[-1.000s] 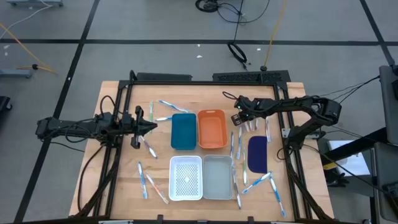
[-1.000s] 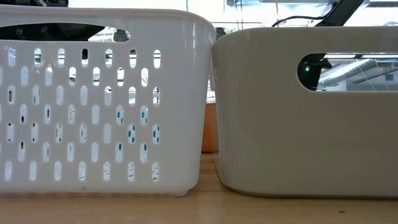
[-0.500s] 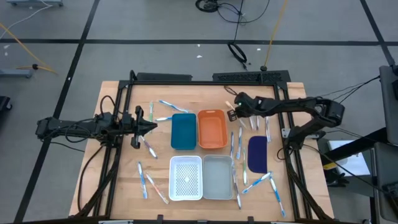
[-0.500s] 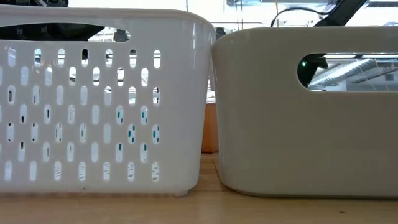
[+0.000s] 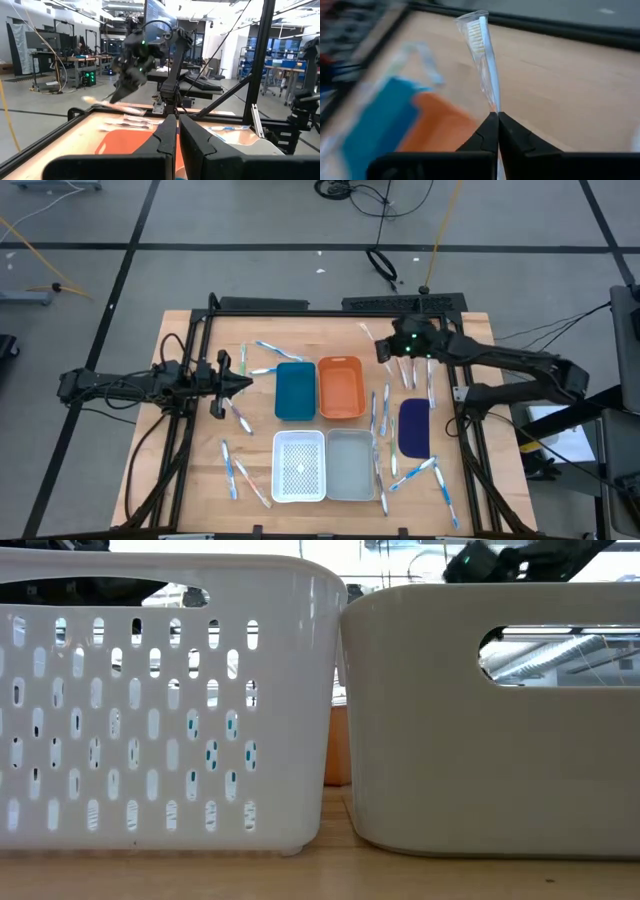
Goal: Pick & Place Toothbrushes
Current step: Put the orange toothbrush into the orange bin
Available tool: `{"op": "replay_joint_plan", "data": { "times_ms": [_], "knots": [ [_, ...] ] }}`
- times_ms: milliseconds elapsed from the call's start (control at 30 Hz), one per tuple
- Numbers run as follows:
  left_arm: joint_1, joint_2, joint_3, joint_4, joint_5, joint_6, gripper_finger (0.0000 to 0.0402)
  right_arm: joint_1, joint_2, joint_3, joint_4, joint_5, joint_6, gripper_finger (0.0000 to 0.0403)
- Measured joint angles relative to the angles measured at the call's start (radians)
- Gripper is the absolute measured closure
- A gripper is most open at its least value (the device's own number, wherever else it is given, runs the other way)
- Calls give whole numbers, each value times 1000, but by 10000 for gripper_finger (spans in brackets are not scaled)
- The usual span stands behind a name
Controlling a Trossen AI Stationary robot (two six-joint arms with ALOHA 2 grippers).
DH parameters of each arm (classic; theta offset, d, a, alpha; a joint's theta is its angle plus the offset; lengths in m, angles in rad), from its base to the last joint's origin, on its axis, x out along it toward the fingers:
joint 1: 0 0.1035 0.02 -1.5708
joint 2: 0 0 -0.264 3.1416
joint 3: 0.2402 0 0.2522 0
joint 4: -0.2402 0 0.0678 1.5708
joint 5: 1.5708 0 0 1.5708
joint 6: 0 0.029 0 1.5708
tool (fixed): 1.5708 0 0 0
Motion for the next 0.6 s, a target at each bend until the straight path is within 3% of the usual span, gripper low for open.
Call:
{"op": "replay_joint_plan", "data": {
  "times_ms": [133, 400, 600],
  "knots": [
    [0, 0, 0, 5, 0, 0, 382, 0, -71, 0, 88, -205, -75, 402],
    [0, 0, 0, 7, 0, 1, 382, 0, -119, 0, 270, -722, -189, 402],
    [0, 0, 0, 7, 0, 1, 382, 2, -119, 0, 385, -990, -190, 403]
  ]
}}
